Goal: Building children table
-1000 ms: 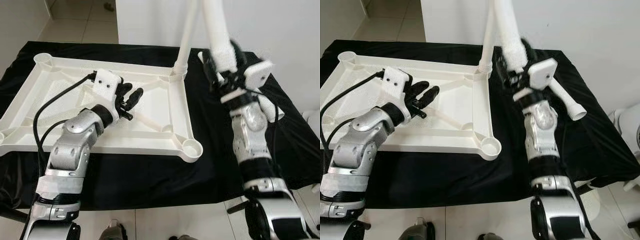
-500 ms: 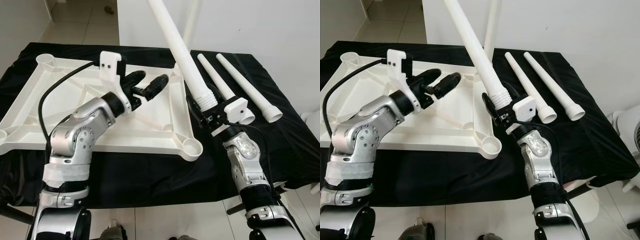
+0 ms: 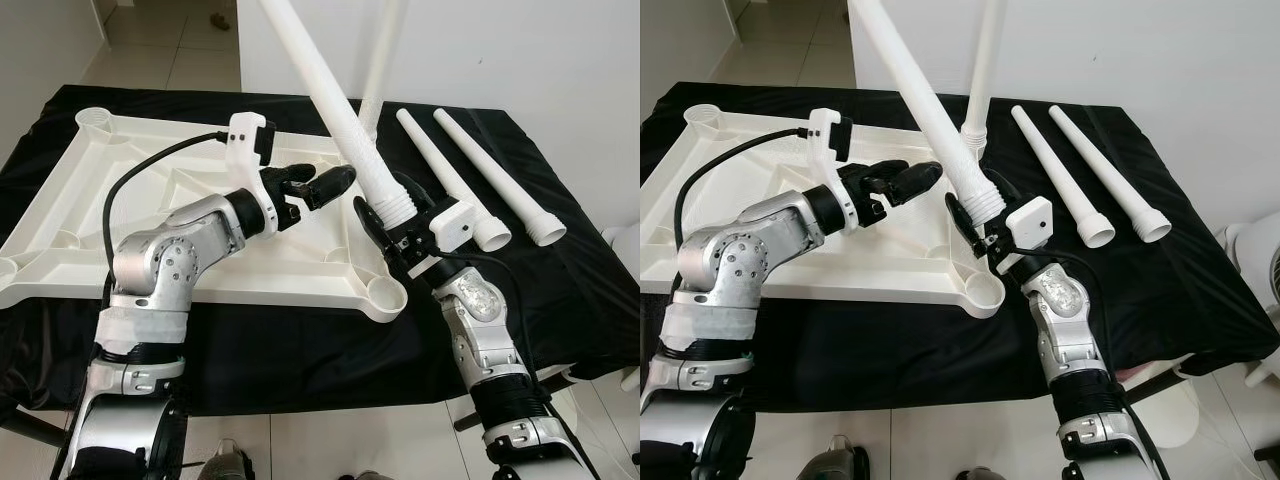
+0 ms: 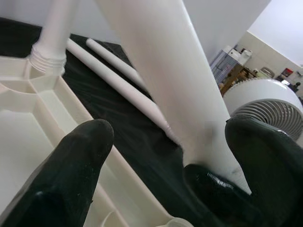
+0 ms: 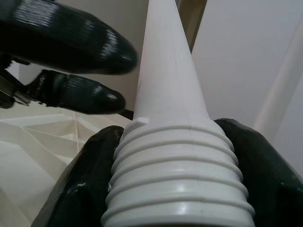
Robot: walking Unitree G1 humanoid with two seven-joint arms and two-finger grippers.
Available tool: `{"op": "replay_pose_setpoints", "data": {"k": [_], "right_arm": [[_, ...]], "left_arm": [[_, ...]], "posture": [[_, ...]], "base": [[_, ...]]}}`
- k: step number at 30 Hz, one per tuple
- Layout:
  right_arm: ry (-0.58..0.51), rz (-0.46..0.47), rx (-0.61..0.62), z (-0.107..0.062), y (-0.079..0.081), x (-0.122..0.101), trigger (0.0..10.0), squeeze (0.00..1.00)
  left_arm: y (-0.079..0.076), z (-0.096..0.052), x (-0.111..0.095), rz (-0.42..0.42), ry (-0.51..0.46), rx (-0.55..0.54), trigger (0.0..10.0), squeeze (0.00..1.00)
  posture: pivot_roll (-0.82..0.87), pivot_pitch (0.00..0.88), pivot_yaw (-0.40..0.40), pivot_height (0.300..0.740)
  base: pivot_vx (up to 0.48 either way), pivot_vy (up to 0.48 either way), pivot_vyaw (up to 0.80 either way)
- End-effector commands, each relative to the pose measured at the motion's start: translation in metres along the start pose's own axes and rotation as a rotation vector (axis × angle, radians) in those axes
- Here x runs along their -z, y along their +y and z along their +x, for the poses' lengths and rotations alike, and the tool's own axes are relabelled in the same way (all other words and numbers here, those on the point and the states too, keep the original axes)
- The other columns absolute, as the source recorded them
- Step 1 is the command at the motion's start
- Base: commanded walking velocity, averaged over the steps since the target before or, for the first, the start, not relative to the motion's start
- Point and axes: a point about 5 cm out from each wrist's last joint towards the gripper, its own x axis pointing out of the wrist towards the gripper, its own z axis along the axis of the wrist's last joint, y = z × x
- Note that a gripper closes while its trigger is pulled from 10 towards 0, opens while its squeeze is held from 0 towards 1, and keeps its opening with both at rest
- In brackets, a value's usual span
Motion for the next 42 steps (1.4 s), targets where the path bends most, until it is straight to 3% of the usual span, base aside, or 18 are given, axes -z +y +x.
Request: {"op": "replay_pose_setpoints", "data": {"k": [1,12,23,30,31,32,33,38,42], "right_arm": [[0.001,0.002,-0.014,-0.001,0.004,0.0,10.0,0.0],[0.046,0.006,-0.06,-0.006,0.015,0.008,10.0,0.0],[0.061,-0.004,-0.068,-0.013,0.019,0.008,10.0,0.0],[0.063,-0.031,-0.08,-0.015,0.017,0.008,10.0,0.0],[0.063,-0.03,-0.08,-0.015,0.018,0.008,10.0,0.0],[0.063,-0.029,-0.08,-0.015,0.018,0.007,10.0,0.0],[0.064,-0.028,-0.079,-0.015,0.018,0.008,10.0,0.0],[0.07,-0.036,-0.083,-0.015,0.018,0.008,10.0,0.0],[0.07,-0.043,-0.083,-0.016,0.017,0.008,10.0,0.0]], "left_arm": [[-0.001,0.005,0.001,-0.013,0.026,0.007,10.0,0.0],[0.003,0.013,-0.028,-0.063,-0.026,-0.015,10.0,0.0],[0.01,0.016,-0.035,-0.095,-0.017,-0.046,10.0,0.0],[0.018,0.022,-0.045,-0.172,-0.032,-0.081,10.0,0.0],[0.017,0.022,-0.047,-0.172,-0.037,-0.079,9.1,0.0],[0.017,0.022,-0.048,-0.172,-0.039,-0.079,9.1,0.0],[0.017,0.022,-0.048,-0.168,-0.038,-0.08,10.0,0.0],[0.025,0.023,-0.056,-0.181,-0.063,-0.126,10.0,0.0],[0.027,0.022,-0.059,-0.191,-0.078,-0.137,9.3,0.0]], "posture": [[0.06,0.059,-0.066,0.74],[0.07,0.057,-0.075,0.74],[0.06,0.055,-0.063,0.74],[0.05,0.053,-0.058,0.74],[0.05,0.051,-0.057,0.74],[0.05,0.051,-0.057,0.74],[0.05,0.051,-0.057,0.74],[0.05,0.044,-0.056,0.74],[0.05,0.041,-0.055,0.74]], "base": [[0.0,0.0,0.0],[0.0,0.0,0.0],[0.0,0.0,0.0],[0.0,0.0,0.0],[0.0,0.0,0.0],[0.0,0.0,0.0],[0.0,0.0,0.0],[0.0,0.0,0.0],[0.0,0.0,0.0]]}}
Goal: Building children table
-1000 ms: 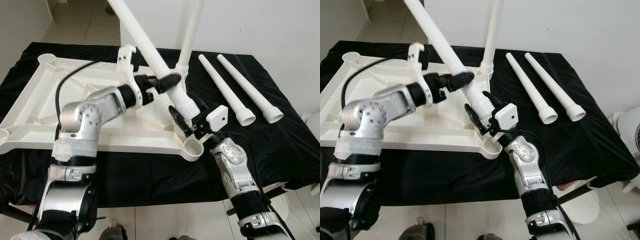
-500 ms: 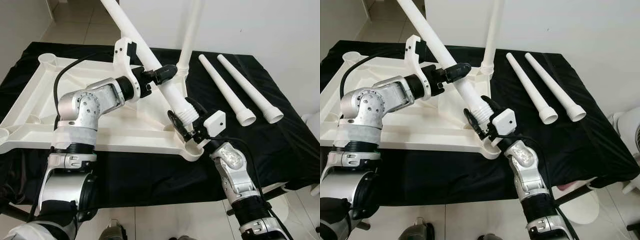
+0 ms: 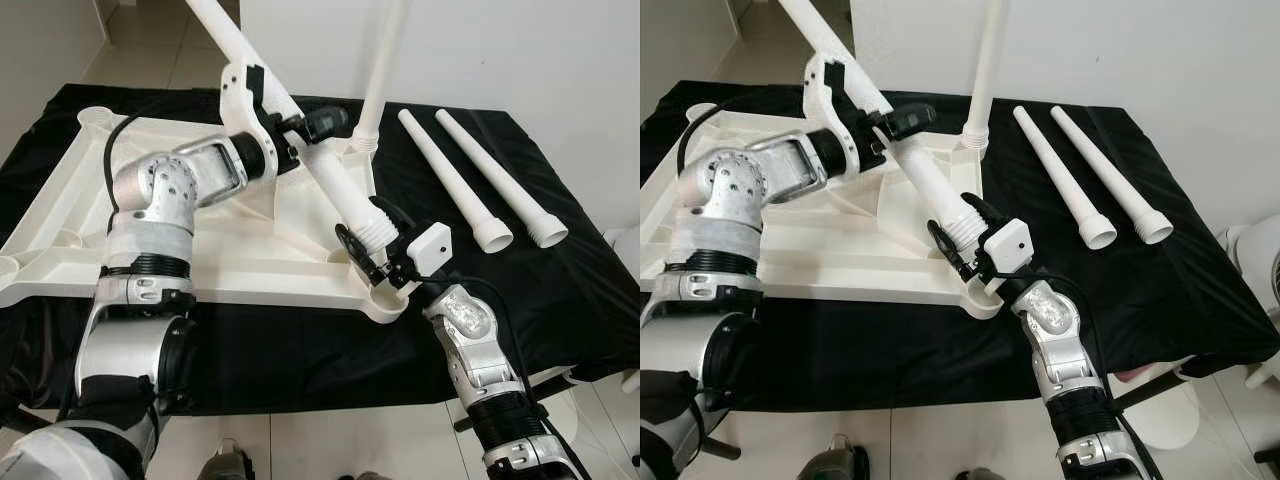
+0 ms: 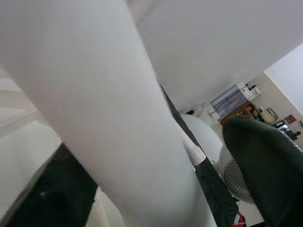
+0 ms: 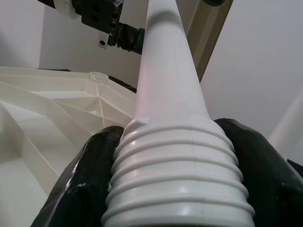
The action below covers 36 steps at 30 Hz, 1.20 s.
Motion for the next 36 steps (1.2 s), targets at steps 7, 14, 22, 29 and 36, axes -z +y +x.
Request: {"op": "replay_pose_setpoints", "data": {"k": [7,14,22,29,36], "right_arm": [[0.013,-0.019,0.0,-0.003,-0.001,0.002,10.0,0.0],[0.019,-0.02,0.022,-0.002,-0.001,0.002,10.0,0.0],[0.01,0.033,0.073,0.001,-0.007,0.003,10.0,1.0],[0.031,0.082,0.123,0.005,-0.013,0.004,10.0,1.0],[0.152,0.116,0.154,0.013,-0.019,0.01,10.0,0.0]], "left_arm": [[-0.003,0.003,-0.008,-0.007,-0.041,-0.001,0.0,0.0],[-0.002,0.004,-0.011,-0.036,-0.067,-0.014,0.0,0.0],[-0.006,0.005,-0.013,-0.076,-0.066,-0.011,10.0,0.0],[-0.012,0.001,-0.02,0.067,-0.119,-0.018,10.0,0.0],[-0.024,0.0,-0.016,0.342,-0.193,-0.085,10.0,0.0]], "posture": [[0.05,0.038,-0.051,0.74],[0.05,0.043,-0.052,0.74],[0.06,0.054,-0.057,0.74],[0.06,0.053,-0.06,0.74],[0.06,0.054,-0.063,0.74]], "base": [[0.0,0.0,0.0],[0.0,0.0,0.0],[0.0,0.0,0.0],[0.0,0.0,0.0],[0.0,0.0,0.0]]}}
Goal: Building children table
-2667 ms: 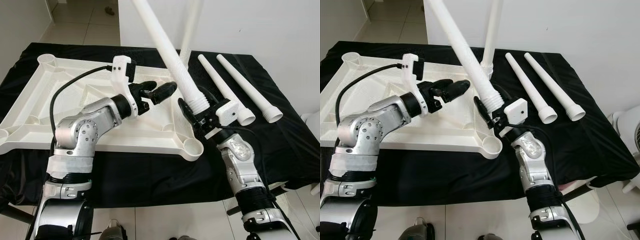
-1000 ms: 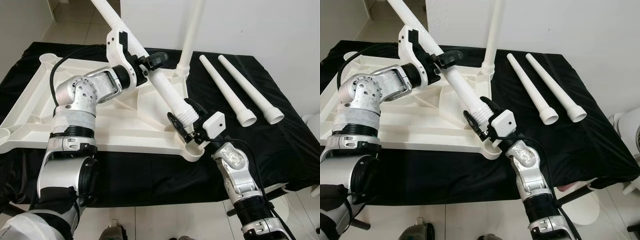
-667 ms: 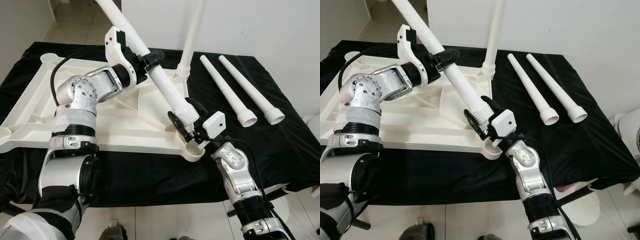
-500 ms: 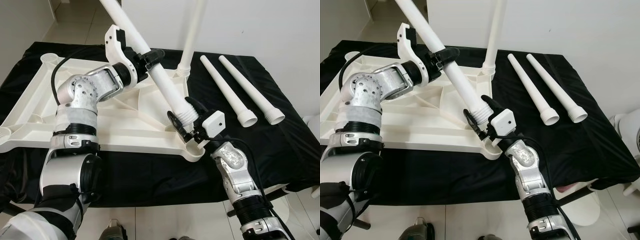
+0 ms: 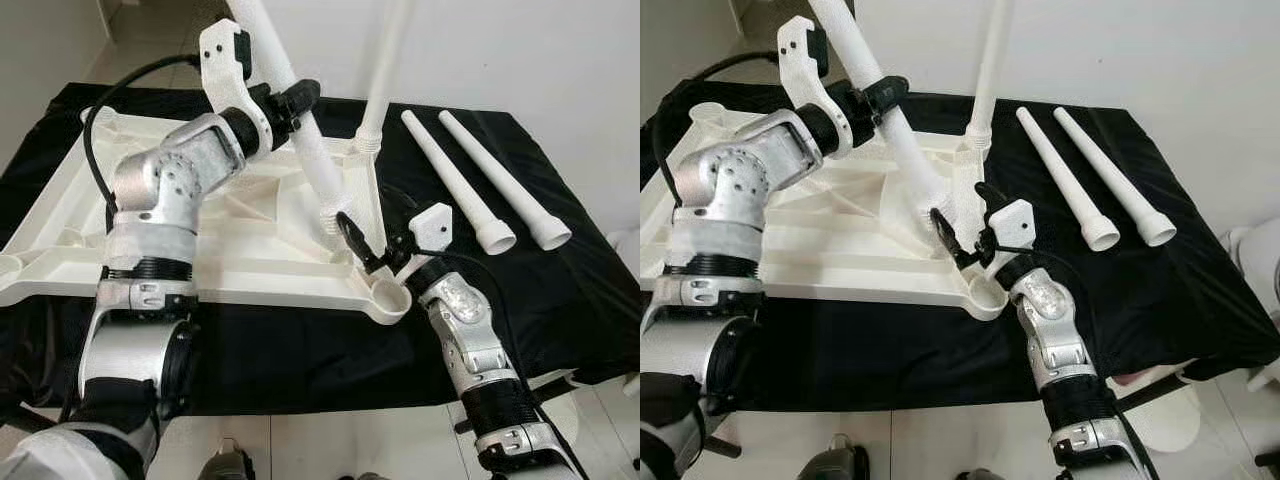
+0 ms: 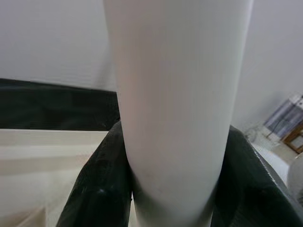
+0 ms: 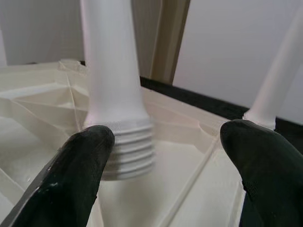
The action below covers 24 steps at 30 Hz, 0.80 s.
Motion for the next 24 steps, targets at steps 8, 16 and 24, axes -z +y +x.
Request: {"op": "replay_pose_setpoints", "data": {"k": [8,16,24], "right_arm": [[0.104,-0.133,0.072,0.004,-0.008,0.005,10.0,0.0],[0.129,-0.116,-0.046,0.012,0.004,-0.001,10.0,0.0],[0.102,-0.126,-0.013,0.022,0.009,-0.006,10.0,0.0]], "left_arm": [[-0.027,0.0,0.009,0.209,-0.066,-0.023,10.0,0.0],[-0.047,0.0,0.02,0.279,-0.102,-0.047,10.0,0.0],[-0.063,0.002,0.024,0.305,-0.122,-0.025,10.0,0.0]], "posture": [[0.07,0.058,-0.075,0.74],[0.07,0.059,-0.076,0.74],[0.08,0.057,-0.075,0.74]], "base": [[0.0,0.0,0.0],[0.0,0.0,0.0],[0.0,0.0,0.0]]}}
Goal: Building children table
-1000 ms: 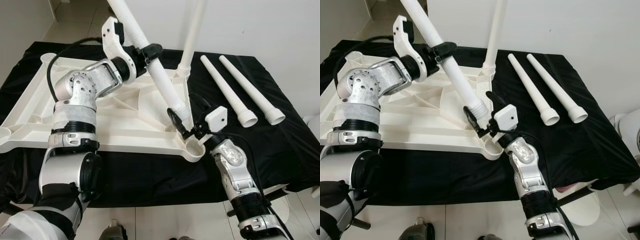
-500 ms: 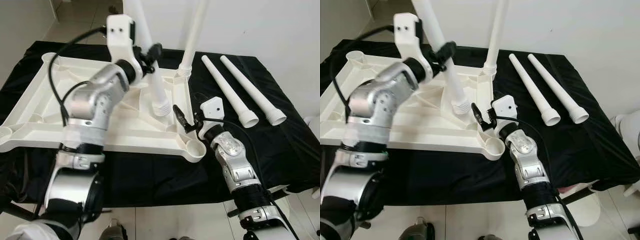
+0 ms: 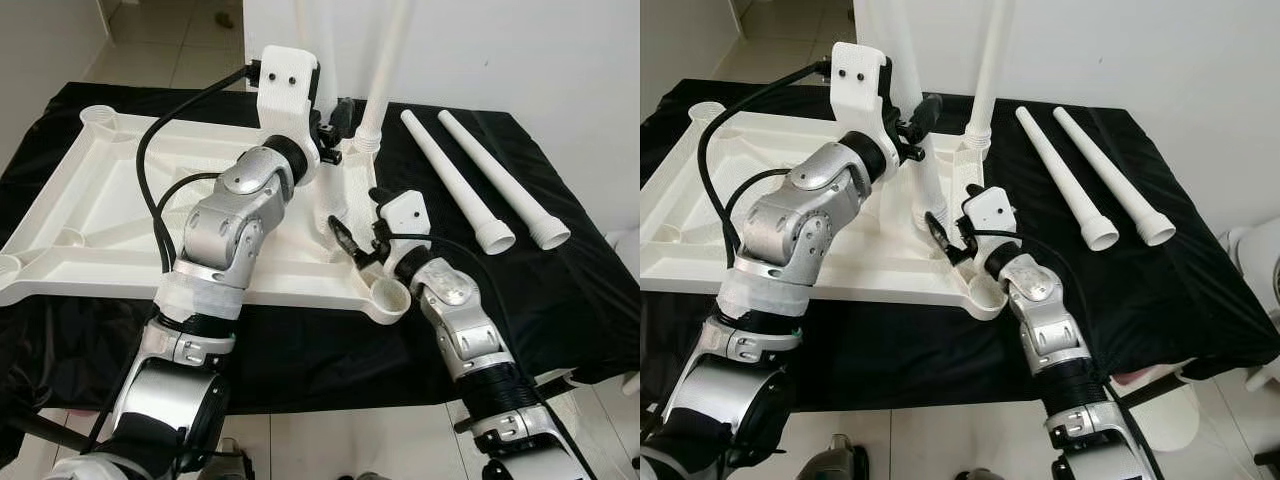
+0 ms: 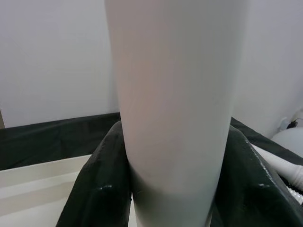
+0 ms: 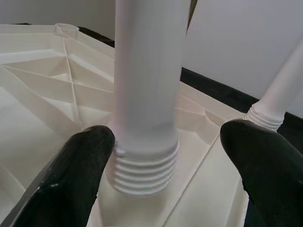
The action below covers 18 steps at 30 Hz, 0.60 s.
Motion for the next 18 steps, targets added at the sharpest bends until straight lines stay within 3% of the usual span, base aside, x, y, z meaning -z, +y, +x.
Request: {"op": "replay_pose_setpoints", "data": {"k": [1,5,18], "right_arm": [[-0.005,-0.026,0.015,0.001,-0.002,-0.002,10.0,0.0],[0.017,0.003,0.035,0.011,-0.003,-0.004,10.0,0.0],[0.039,0.001,0.066,0.026,-0.007,-0.009,10.0,0.0]], "left_arm": [[-0.007,0.0,-0.006,0.018,-0.04,-0.01,10.0,0.0],[-0.017,0.002,-0.008,0.058,-0.061,-0.006,10.0,0.0],[-0.039,0.003,-0.011,0.077,-0.087,0.04,10.0,0.0]], "posture": [[0.08,0.057,-0.076,0.74],[0.09,0.05,-0.079,0.74],[0.09,0.042,-0.086,0.74]], "base": [[0.0,0.0,0.0],[0.0,0.0,0.0],[0.0,0.0,0.0]]}}
